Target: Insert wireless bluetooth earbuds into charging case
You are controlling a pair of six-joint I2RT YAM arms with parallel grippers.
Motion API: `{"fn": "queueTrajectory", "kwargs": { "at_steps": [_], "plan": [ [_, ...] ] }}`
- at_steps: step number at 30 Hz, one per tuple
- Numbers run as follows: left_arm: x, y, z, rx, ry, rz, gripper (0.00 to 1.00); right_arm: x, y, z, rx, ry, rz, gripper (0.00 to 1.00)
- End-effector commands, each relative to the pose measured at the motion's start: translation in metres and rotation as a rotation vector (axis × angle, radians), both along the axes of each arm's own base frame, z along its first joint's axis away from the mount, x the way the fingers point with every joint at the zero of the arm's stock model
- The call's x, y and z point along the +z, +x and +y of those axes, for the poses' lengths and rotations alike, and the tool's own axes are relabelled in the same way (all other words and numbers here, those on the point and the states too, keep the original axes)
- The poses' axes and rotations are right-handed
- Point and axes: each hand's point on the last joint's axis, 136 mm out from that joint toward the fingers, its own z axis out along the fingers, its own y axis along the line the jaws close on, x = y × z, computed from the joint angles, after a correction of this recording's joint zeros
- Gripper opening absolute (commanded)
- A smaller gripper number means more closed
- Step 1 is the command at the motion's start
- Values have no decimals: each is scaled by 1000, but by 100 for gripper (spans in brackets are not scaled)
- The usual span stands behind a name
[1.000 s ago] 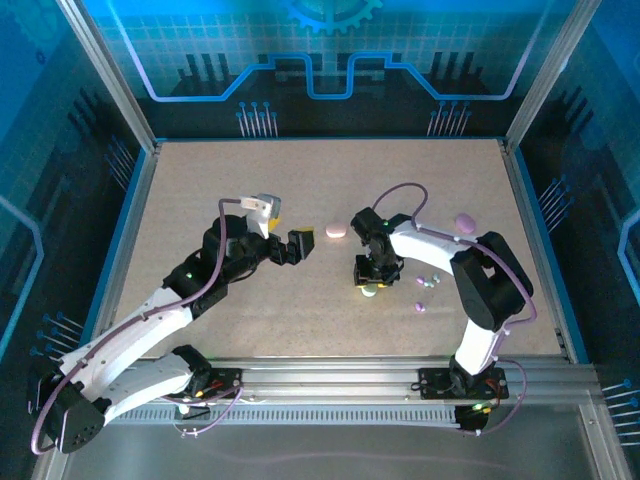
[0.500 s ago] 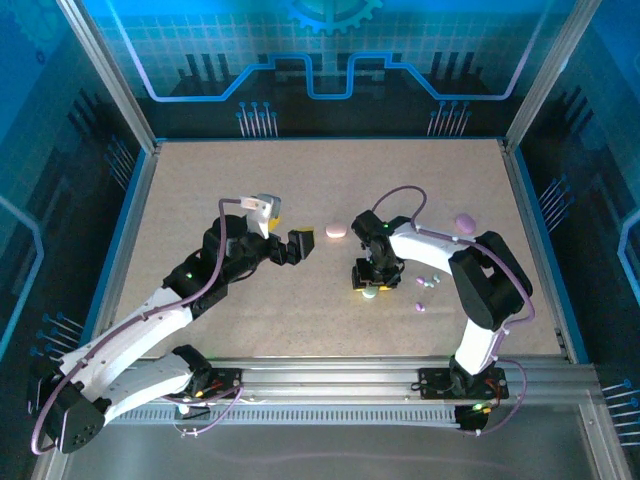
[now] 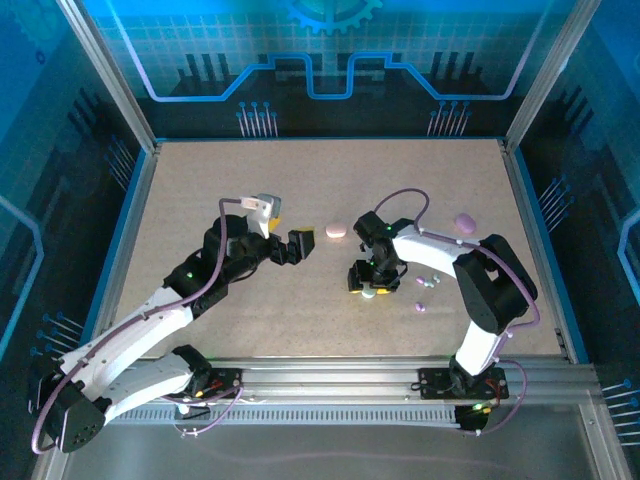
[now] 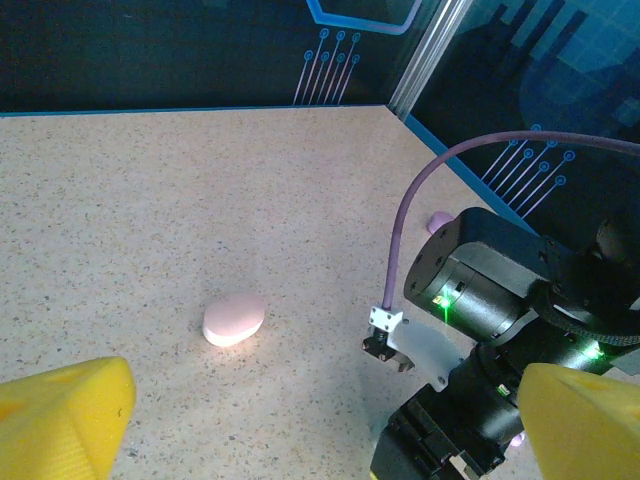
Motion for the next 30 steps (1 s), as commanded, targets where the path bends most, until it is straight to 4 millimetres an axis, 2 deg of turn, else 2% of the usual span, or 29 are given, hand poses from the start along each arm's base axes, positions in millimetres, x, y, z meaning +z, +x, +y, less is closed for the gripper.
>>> {"fn": "queueTrajectory", "kwargs": {
  "at_steps": [1, 9, 14, 23, 30],
  "plan": [
    [9, 3, 1, 13, -30, -17, 99, 6, -2, 4, -22, 38, 12, 66],
    [9, 3, 1, 12, -30, -18, 99, 10, 0, 10, -10, 41, 13, 66],
    [9, 3, 0, 9, -31, -16, 99, -1, 7, -13, -16, -129, -8, 66],
    [12, 4, -2, 3, -31, -9, 99, -4, 7, -6, 60, -271, -47, 56],
    [13, 4, 1, 21, -31, -6, 99, -2, 8, -6, 88, -300, -88, 49]
  ]
}}
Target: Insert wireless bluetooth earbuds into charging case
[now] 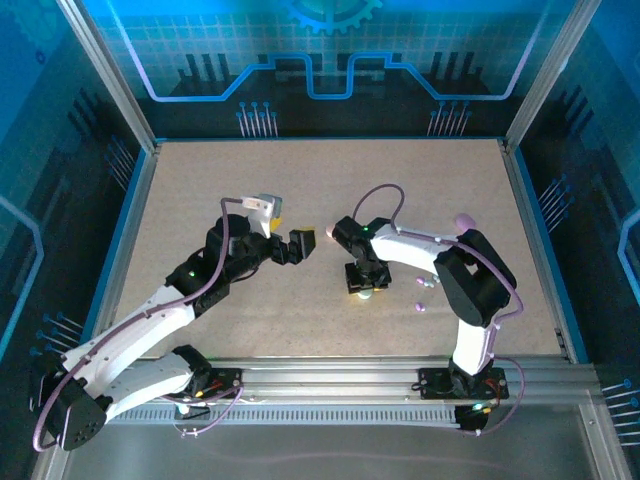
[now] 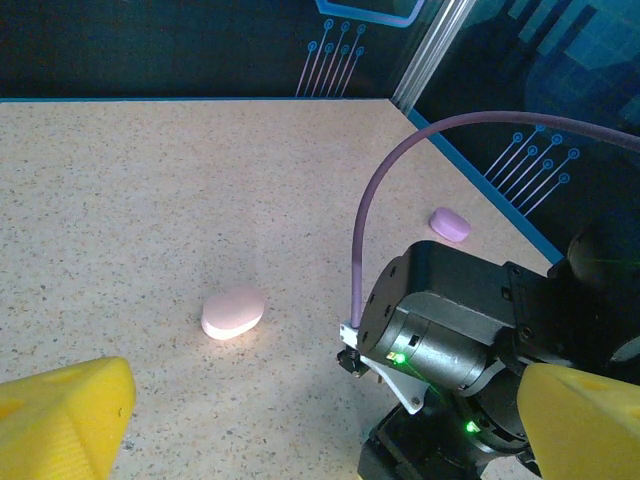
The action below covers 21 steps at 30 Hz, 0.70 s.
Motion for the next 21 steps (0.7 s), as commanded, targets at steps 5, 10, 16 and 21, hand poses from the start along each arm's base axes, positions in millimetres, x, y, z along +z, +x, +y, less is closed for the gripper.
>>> {"fn": "queueTrajectory", "kwargs": {
  "at_steps": [5, 10, 16, 21],
  "plan": [
    [19, 2, 5, 25, -26, -30, 99, 4, 1, -6, 46, -39, -60, 56],
    [20, 2, 6, 28, -22, -32, 99, 4, -1, -18, 54, -57, -99, 59],
    [18, 3, 3, 21, -28, -24, 99, 13, 6, -16, 90, -10, -192, 56],
    [17, 3, 3, 18, -27, -19, 99, 11, 9, -17, 157, 17, -252, 54]
  ]
}}
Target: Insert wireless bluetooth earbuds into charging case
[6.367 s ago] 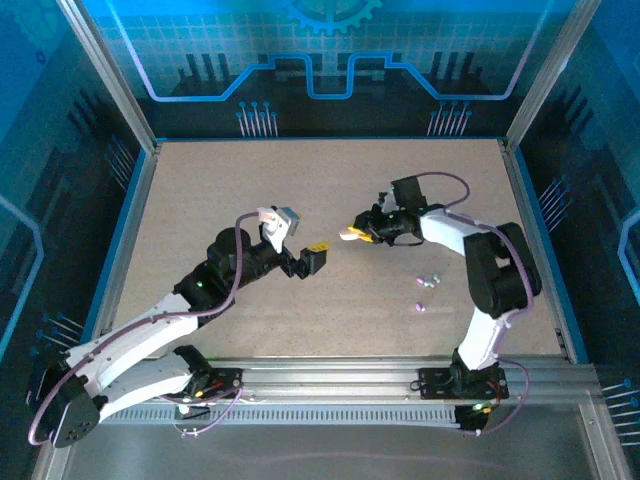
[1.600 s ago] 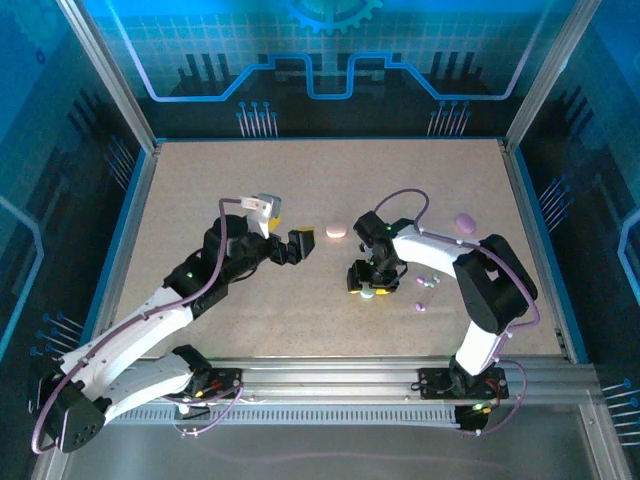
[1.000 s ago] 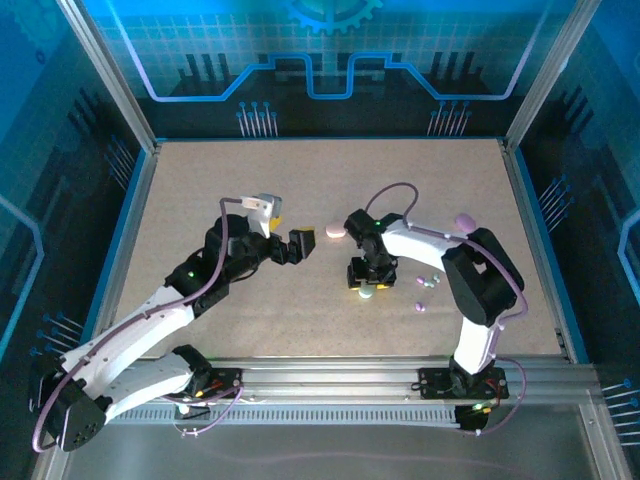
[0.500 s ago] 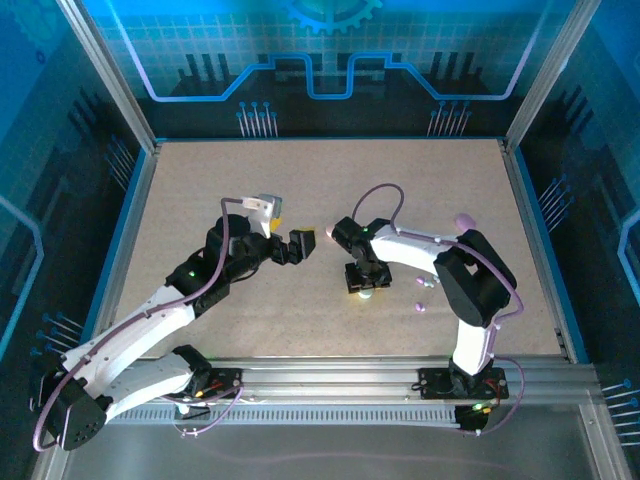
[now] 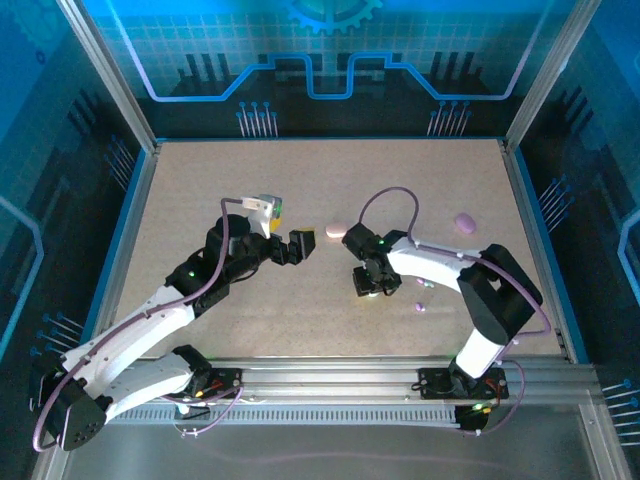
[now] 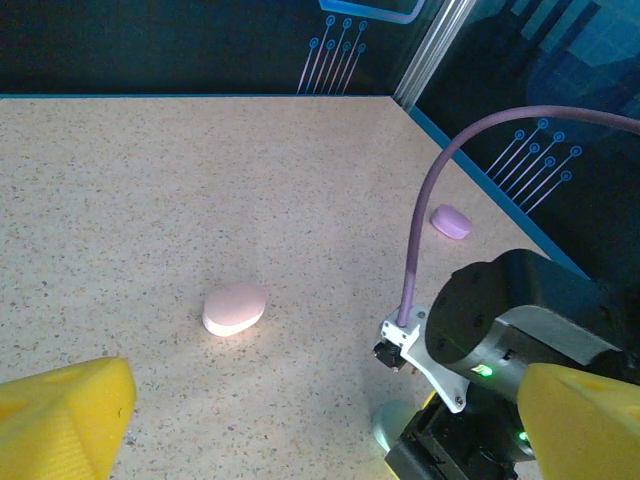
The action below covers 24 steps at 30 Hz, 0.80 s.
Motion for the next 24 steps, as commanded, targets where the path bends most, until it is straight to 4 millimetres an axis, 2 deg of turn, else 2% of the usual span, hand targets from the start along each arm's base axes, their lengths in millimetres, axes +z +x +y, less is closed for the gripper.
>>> {"fn": "queueTrajectory", "kwargs": {
  "at_steps": [1, 8, 12, 14, 19, 24],
  "plan": [
    [18, 3, 2, 18, -32, -24, 99, 2, 6, 6, 83, 23, -69, 54],
    [18, 4, 0, 11, -32, -23, 99, -7, 8, 14, 153, 49, -65, 56],
    [17, 3, 2, 13, -28, -22, 99, -7, 7, 14, 158, 56, -68, 47],
    [18, 3, 3, 18, -26, -24, 99, -2, 6, 17, 168, 79, -85, 46],
    [16, 3, 3, 21, -29, -17, 99, 4, 5, 16, 174, 95, -103, 56],
    [17, 3, 2, 16, -30, -18, 99, -5, 2, 15, 177, 81, -74, 55]
  ]
}}
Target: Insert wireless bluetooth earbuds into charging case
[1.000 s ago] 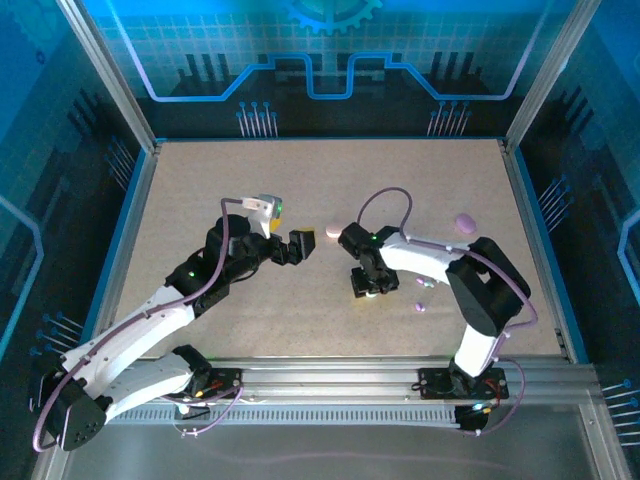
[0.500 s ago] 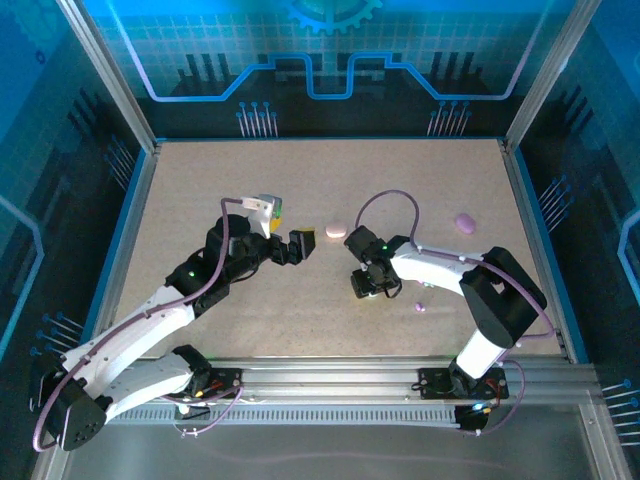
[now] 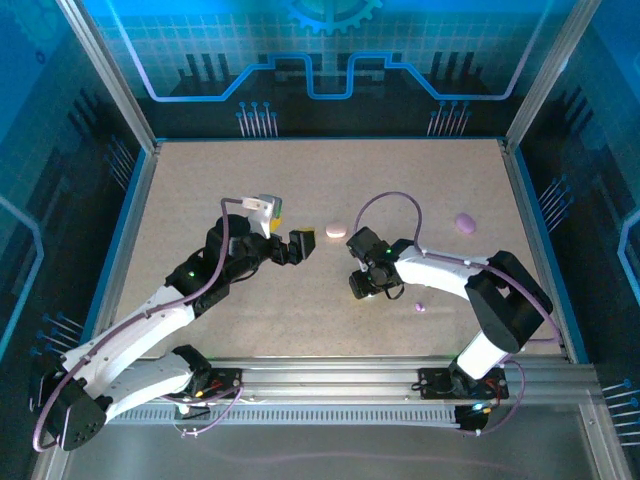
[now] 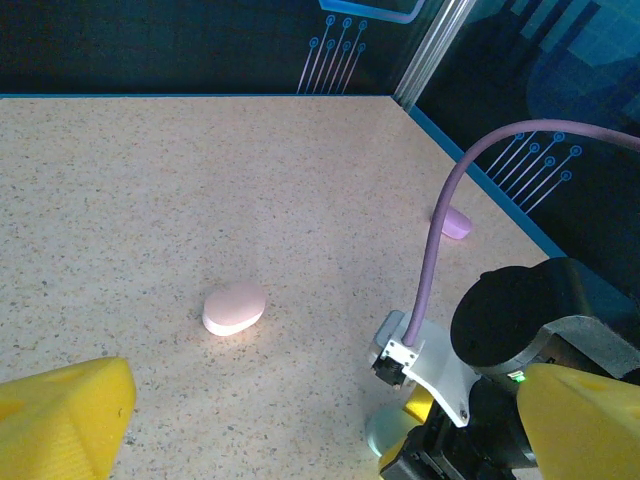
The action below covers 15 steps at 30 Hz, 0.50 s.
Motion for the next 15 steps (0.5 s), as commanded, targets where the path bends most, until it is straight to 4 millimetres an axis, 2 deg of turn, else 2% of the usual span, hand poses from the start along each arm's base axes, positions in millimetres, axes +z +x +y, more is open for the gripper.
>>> {"fn": "queueTrajectory", "kwargs": {
  "at_steps": [1, 15],
  "plan": [
    [17, 3, 2, 15, -29, -18, 99, -4, -4, 2, 14, -3, 11, 54],
    [16, 3, 1, 14, -30, -11, 99, -10, -7, -1, 1, -15, 23, 53]
  ]
}}
